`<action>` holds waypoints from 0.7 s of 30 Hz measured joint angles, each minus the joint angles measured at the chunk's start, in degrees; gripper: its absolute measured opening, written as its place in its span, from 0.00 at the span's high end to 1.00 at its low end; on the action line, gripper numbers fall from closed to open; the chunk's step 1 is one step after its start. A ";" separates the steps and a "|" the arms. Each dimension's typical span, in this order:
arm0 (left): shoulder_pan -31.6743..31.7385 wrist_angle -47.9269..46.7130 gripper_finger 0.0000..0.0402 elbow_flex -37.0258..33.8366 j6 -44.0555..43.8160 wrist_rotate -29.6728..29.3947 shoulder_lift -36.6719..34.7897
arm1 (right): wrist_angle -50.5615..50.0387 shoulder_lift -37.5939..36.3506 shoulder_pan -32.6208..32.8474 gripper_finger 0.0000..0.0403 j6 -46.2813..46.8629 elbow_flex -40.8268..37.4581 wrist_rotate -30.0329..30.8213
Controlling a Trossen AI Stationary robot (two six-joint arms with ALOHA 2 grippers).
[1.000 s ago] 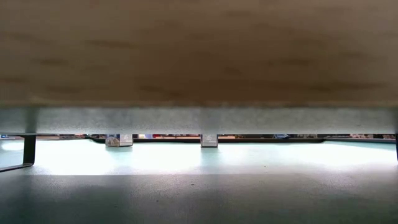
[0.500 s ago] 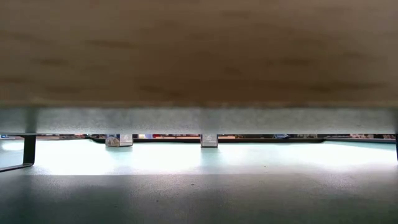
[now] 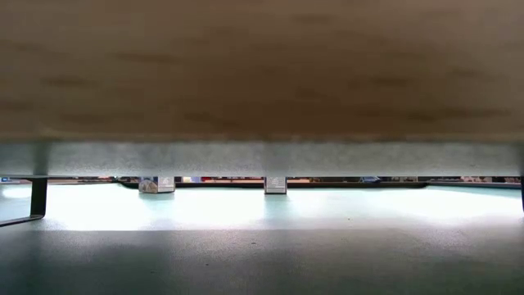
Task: Stack cereal on shelf
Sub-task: Put the right blue cereal box on the shelf aligned with the other blue cereal box
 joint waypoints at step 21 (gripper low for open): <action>0.00 6.50 0.04 0.00 -2.59 -0.02 0.06 | -9.56 -23.91 -0.88 0.37 -2.52 -11.64 22.01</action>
